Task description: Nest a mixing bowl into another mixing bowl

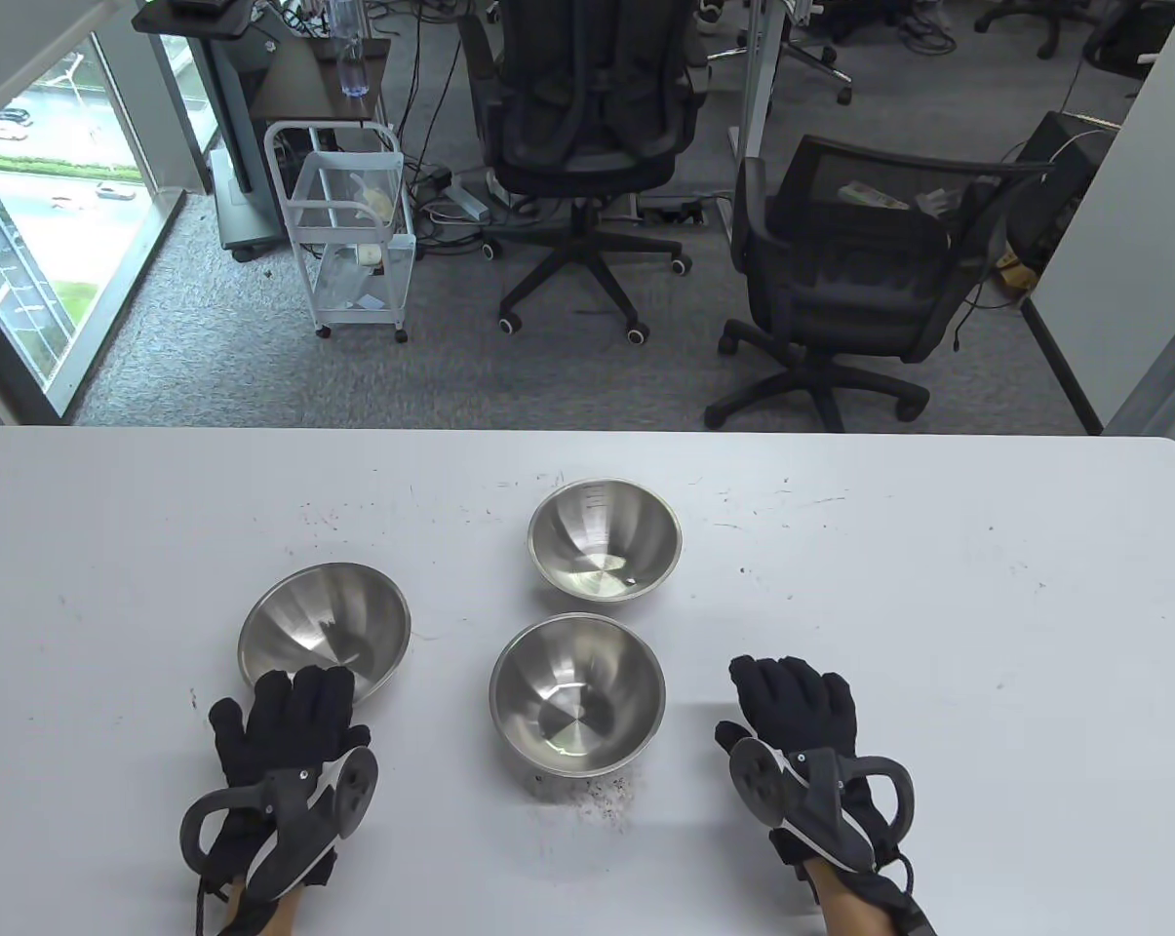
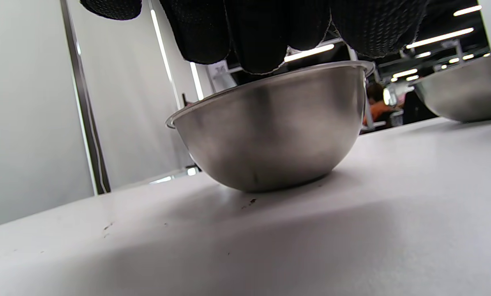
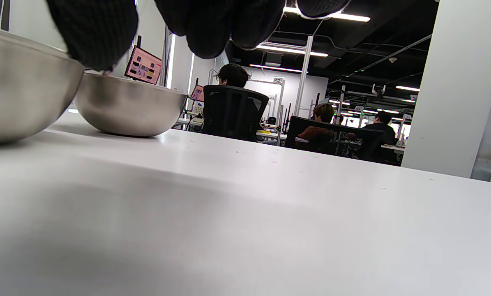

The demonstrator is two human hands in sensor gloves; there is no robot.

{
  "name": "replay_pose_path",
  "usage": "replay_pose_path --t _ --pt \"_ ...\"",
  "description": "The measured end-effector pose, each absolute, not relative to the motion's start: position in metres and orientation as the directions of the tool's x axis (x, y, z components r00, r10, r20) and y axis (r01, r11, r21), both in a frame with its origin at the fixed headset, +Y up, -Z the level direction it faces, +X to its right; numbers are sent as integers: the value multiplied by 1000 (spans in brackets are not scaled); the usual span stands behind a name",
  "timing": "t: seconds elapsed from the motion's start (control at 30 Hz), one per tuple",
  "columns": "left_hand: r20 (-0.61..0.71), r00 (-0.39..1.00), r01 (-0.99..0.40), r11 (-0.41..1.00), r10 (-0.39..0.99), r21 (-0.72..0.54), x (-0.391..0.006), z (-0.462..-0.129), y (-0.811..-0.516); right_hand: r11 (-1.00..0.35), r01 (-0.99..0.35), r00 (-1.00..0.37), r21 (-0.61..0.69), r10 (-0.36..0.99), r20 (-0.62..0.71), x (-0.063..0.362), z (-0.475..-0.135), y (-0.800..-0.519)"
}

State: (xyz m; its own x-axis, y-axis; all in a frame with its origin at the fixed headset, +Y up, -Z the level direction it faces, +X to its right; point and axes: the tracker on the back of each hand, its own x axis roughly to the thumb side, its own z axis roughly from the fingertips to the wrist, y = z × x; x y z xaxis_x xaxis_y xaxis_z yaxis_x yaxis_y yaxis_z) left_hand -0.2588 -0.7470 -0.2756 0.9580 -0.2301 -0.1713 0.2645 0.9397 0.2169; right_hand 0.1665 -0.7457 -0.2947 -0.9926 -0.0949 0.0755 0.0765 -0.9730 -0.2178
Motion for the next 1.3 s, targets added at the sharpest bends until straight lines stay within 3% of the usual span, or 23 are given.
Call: replay_pose_path --t 0.63,0.97,1.3 --pt "-223 940 299 939 -259 170 -260 -287 -751 -973 70 -991 -221 -93 92 165 -294 -745" --pt "-200 924 364 911 -327 195 -250 -291 -750 -971 67 -992 -228 -90 92 165 -294 -745" --pt "-175 860 509 822 -479 255 -245 -298 -751 -968 63 -992 -244 -88 95 164 -293 -744"
